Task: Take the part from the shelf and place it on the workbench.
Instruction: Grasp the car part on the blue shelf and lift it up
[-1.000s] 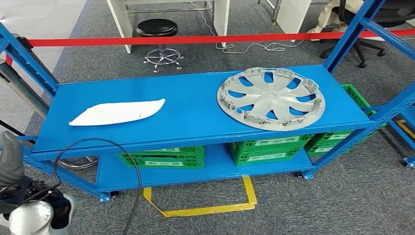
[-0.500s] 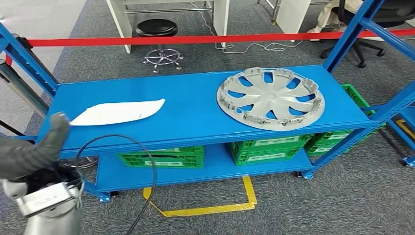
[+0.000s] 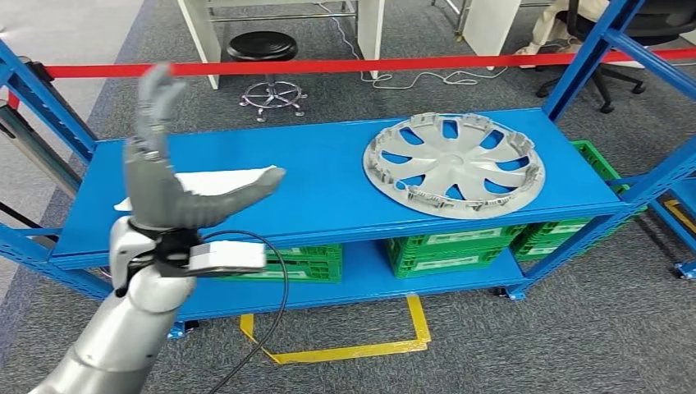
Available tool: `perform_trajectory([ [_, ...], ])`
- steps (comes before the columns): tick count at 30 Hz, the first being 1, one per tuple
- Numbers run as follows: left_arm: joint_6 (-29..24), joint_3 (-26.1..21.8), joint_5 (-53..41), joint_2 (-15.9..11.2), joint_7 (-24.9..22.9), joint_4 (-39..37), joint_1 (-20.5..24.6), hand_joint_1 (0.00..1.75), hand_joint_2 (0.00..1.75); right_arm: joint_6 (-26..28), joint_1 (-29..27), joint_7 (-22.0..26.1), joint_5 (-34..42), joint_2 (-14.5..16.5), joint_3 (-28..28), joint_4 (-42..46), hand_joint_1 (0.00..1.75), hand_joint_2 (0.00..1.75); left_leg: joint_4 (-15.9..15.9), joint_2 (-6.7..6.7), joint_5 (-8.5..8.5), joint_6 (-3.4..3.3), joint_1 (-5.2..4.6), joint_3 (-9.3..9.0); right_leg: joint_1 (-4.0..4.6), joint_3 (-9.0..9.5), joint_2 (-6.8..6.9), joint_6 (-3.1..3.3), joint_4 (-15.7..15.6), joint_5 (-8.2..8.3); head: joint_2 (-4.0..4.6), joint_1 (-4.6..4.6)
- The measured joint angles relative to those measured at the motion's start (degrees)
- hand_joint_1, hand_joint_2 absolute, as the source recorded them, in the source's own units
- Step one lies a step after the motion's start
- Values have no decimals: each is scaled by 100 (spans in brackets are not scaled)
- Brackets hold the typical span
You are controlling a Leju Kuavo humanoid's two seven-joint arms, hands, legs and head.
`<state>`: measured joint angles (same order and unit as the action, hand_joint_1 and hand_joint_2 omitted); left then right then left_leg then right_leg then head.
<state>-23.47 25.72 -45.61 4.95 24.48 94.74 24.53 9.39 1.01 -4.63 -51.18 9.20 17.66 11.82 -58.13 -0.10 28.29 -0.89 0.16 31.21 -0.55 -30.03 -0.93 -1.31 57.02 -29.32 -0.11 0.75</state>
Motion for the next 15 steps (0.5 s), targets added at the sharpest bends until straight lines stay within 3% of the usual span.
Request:
perform_trajectory([
  [10, 674, 546, -400, -251, -696, -1571, 948, 0, 175, -264, 36, -13, -199, -68, -168, -1, 0, 0, 0, 0, -3, 1, 0, 1, 0, 0, -1, 0, 1, 5, 0, 1],
  [14, 952, 707, -521, -331, -957, -2211, 1310, 0, 0, -358, 50, -22, -270, -87, -220, -2, 0, 0, 0, 0, -4, 1, 0, 2, 0, -1, -1, 0, 2, 5, 0, 0],
  [15, 1031, 750, -542, -356, -1029, -2391, 1401, 0, 0, -382, 53, -27, -286, -96, -234, -2, 0, 0, 0, 0, -4, 1, 0, 3, 0, -1, -2, 0, 2, 5, 0, 0],
])
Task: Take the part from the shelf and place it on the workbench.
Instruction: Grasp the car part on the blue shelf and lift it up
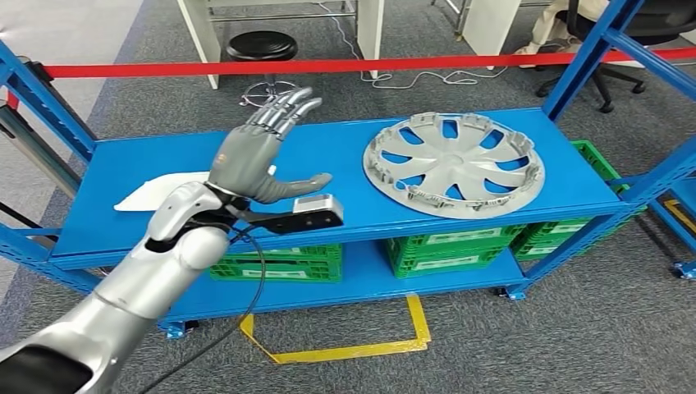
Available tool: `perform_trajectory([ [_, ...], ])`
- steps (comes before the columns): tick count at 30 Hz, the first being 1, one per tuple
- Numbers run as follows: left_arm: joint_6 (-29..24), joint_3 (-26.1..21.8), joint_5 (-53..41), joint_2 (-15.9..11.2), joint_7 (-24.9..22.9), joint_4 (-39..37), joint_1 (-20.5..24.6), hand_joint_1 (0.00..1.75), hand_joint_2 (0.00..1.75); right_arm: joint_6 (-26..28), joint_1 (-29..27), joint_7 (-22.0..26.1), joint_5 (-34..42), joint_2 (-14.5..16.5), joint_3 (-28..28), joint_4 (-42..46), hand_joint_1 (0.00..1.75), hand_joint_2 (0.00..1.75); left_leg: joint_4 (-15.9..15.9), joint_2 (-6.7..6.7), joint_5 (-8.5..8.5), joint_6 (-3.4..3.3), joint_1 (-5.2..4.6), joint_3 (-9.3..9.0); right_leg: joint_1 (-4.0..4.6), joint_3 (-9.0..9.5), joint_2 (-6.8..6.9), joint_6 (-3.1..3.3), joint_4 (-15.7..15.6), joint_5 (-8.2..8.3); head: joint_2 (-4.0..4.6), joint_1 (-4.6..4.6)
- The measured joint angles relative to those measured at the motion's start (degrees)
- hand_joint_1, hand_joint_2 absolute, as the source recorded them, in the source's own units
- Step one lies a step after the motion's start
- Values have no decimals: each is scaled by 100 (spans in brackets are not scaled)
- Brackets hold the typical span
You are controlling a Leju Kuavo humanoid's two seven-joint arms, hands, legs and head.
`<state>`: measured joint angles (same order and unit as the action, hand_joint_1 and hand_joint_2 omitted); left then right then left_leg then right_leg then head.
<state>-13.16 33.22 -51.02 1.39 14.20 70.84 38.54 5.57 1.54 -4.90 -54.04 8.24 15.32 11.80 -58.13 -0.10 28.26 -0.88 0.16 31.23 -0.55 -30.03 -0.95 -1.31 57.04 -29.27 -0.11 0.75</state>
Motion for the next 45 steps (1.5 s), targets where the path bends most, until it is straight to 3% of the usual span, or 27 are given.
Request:
perform_trajectory([
  [8, 471, 235, -172, -137, -489, -1295, 561, 0, 0, -204, 5, -47, -91, -37, -32, -3, 0, 0, 0, 0, -2, -1, 0, 1, 0, 0, 0, 0, 2, 0, 0, 1],
  [20, 530, 263, -296, -247, -986, -3021, 958, 0, 0, -371, 15, -107, -115, -54, -33, -20, 0, 0, -1, 19, -8, -2, 0, 9, 1, -14, -16, -1, 6, 9, 0, 2],
  [34, 377, 155, -275, -335, -1169, -3925, 1021, 0, 0, -327, 24, -463, 74, -59, 70, -46, 0, 0, 0, 10, -11, -4, 0, 14, 0, -14, -6, -1, 7, 9, 0, 1],
  [38, 237, 88, -278, -339, -1207, -4068, 977, 0, 175, -311, 26, -524, 32, -59, 77, -46, 0, 0, 0, 10, -11, -4, 0, 14, 0, -14, -6, -1, 7, 9, 0, 1],
  [45, -6, -18, -345, -342, -1295, -4315, 889, 0, 175, -286, 26, -526, -12, -59, 78, -46, 0, 0, 0, 10, -11, -4, 0, 15, 0, -14, -6, -1, 7, 9, 0, 1],
])
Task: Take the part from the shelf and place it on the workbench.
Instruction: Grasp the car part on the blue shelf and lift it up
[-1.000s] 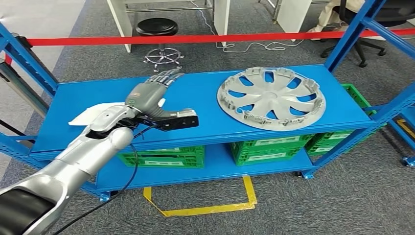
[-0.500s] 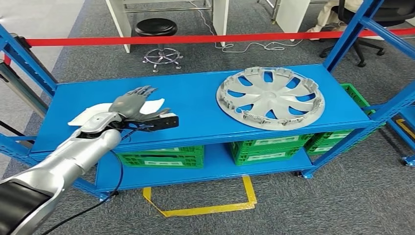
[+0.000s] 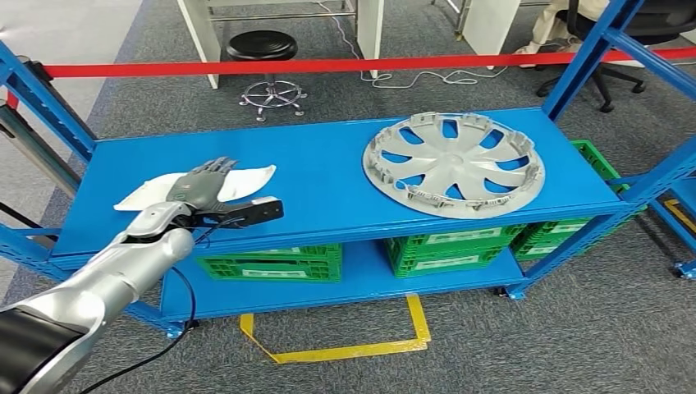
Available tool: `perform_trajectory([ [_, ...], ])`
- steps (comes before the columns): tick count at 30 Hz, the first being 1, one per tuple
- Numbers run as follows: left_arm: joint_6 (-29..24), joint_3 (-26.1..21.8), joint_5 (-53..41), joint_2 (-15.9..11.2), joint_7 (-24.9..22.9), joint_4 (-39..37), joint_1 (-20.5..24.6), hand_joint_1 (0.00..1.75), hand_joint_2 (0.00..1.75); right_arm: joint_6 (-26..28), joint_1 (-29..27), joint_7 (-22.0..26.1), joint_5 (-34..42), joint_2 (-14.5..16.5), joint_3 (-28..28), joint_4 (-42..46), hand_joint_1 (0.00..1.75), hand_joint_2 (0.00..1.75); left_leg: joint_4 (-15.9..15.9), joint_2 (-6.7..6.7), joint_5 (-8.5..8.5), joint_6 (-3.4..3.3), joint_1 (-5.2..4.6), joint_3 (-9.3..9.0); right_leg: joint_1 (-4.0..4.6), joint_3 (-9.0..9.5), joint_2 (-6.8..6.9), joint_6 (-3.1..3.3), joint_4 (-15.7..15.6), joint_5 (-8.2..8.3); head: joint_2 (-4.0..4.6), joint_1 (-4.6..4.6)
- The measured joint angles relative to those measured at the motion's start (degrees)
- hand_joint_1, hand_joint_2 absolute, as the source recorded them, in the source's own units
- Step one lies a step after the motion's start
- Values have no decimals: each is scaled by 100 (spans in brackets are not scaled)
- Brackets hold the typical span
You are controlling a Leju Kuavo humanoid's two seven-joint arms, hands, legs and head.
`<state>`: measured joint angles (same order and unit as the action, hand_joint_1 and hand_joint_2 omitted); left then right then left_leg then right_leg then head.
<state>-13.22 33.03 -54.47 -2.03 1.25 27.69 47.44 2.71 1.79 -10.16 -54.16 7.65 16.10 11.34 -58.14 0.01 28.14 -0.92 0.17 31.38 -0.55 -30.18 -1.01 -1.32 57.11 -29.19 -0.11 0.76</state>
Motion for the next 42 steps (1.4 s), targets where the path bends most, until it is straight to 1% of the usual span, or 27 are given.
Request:
perform_trajectory([
  [9, -129, -177, -66, -18, -13, -173, -58, 0, 175, -7, 0, 69, -122, 0, -1, -2, 0, 0, 0, 0, 0, 0, 0, 1, 0, 0, 0, 0, 0, 0, 0, 0],
  [16, -159, -220, -129, -18, -34, -226, -85, 0, 175, 7, 0, 83, -147, 0, -1, -2, 0, 0, 0, 0, 0, 0, 0, 1, 0, -1, 0, 0, 0, 0, 0, -1],
  [19, -161, -217, -349, -20, -176, -249, -85, 0, 175, 24, 0, 79, -162, 0, -1, -2, 0, 0, 0, 0, 0, 0, 0, 1, 0, 0, 0, 0, 0, 0, 0, 0],
  [24, -79, -180, -848, -66, -593, -314, -64, 0, 175, -81, 0, 77, -213, 0, -1, -2, 0, 0, 0, 0, 0, 0, 0, 0, 0, 0, 0, 0, 0, 0, 0, 0],
  [27, -19, -178, -920, -98, -659, -343, -24, 0, 175, -195, 2, 83, -252, 0, -1, -2, 0, 0, 0, 0, 0, 0, 0, 0, 0, 0, 0, 0, 0, 0, 0, 1],
  [35, 104, -184, -1090, -230, -886, -423, 72, 0, 175, -181, 1, 74, -301, 0, -1, -2, 0, 0, 0, 0, -2, 2, 1, 0, 0, 0, -3, 0, 1, 0, 0, 0],
  [42, 107, -186, -1099, -335, -913, -483, 109, 0, 175, -166, 2, 75, -310, 0, -1, -4, 0, 0, 1, 0, -2, 3, 1, 0, 1, -1, 0, 0, 2, 0, 0, 1],
])
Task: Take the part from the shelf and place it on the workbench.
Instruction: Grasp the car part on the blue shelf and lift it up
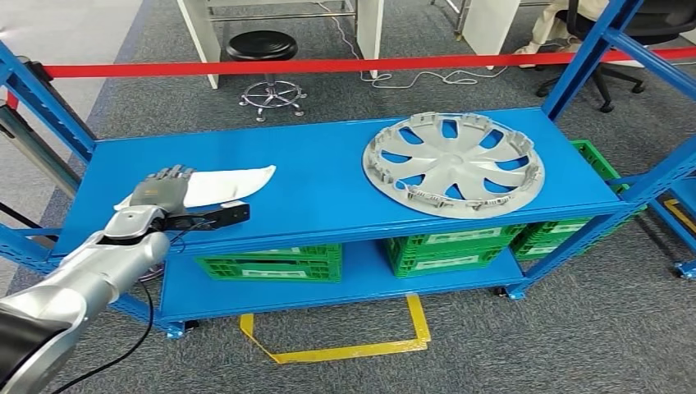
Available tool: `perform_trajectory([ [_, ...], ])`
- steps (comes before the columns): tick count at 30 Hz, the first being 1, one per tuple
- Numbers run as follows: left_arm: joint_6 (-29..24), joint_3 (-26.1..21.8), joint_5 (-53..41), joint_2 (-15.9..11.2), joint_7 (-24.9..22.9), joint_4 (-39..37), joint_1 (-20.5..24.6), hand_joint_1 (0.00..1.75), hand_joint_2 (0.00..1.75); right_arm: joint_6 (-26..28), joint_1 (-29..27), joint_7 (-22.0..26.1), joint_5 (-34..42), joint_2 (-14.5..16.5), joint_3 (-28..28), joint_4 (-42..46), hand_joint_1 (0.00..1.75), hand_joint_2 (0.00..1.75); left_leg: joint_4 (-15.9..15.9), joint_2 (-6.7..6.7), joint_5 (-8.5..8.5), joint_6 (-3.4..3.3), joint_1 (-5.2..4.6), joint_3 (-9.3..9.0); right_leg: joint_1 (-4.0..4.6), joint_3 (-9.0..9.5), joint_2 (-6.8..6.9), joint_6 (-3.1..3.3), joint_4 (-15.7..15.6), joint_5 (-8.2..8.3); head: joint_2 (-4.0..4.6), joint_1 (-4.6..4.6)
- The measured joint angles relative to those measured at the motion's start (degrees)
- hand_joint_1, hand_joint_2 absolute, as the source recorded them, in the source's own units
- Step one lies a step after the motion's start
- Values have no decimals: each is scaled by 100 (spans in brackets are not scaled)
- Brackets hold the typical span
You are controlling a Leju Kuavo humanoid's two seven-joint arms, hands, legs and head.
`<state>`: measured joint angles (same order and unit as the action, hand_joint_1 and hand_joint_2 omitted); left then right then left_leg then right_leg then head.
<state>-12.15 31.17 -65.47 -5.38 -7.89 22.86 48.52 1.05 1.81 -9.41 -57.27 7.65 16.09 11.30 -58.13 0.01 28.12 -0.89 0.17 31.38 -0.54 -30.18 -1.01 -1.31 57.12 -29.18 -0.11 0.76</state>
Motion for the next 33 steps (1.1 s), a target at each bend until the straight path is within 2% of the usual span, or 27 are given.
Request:
perform_trajectory([
  [5, 42, 6, -252, -63, -291, -44, 28, 0, 175, 37, 0, 1, -1, 0, 0, 0, 0, 0, 1, 1, 0, 0, 0, 0, 0, 2, -4, 0, 0, 0, 0, -2],
  [9, 165, 13, -499, -220, -551, -102, 68, 3, 175, 70, -7, 2, -8, 0, 0, 0, 0, 0, 1, 3, 0, 1, 0, -3, 0, 1, -8, 0, 1, 1, 0, 0],
  [13, 290, 11, -604, -371, -759, -162, 74, 175, 175, 101, -3, 18, -32, 0, 0, 0, 0, 0, 2, -1, -3, 3, 1, -3, 0, 2, 2, 1, 4, 0, 0, -1],
  [17, 554, 11, -691, -463, -772, -223, 63, 175, 175, 115, -4, 19, -47, 0, 0, 0, 0, 0, 2, -1, -4, 4, 1, -3, 1, 1, 2, 1, 6, 0, 0, -1],
  [21, 595, 8, -725, -517, -763, -245, 8, 175, 175, 127, -6, 5, -54, 0, 0, 0, 0, 0, 2, -1, -6, 5, 1, -3, 0, 2, 2, 1, 6, 1, 0, -2],
  [27, 387, -13, -821, -570, -737, -249, -65, 175, 175, 178, -5, -9, -59, 0, 0, 0, 0, 0, 2, -1, -6, 5, 0, -3, 0, 2, 2, 1, 6, 1, 0, -1],
  [33, -96, -52, -961, -587, -503, -249, -140, 175, 175, 198, -4, 17, -61, 0, 2, 0, 0, 0, 2, -4, -7, 5, 0, -2, 0, 1, 7, 1, 6, 1, 0, -1],
])
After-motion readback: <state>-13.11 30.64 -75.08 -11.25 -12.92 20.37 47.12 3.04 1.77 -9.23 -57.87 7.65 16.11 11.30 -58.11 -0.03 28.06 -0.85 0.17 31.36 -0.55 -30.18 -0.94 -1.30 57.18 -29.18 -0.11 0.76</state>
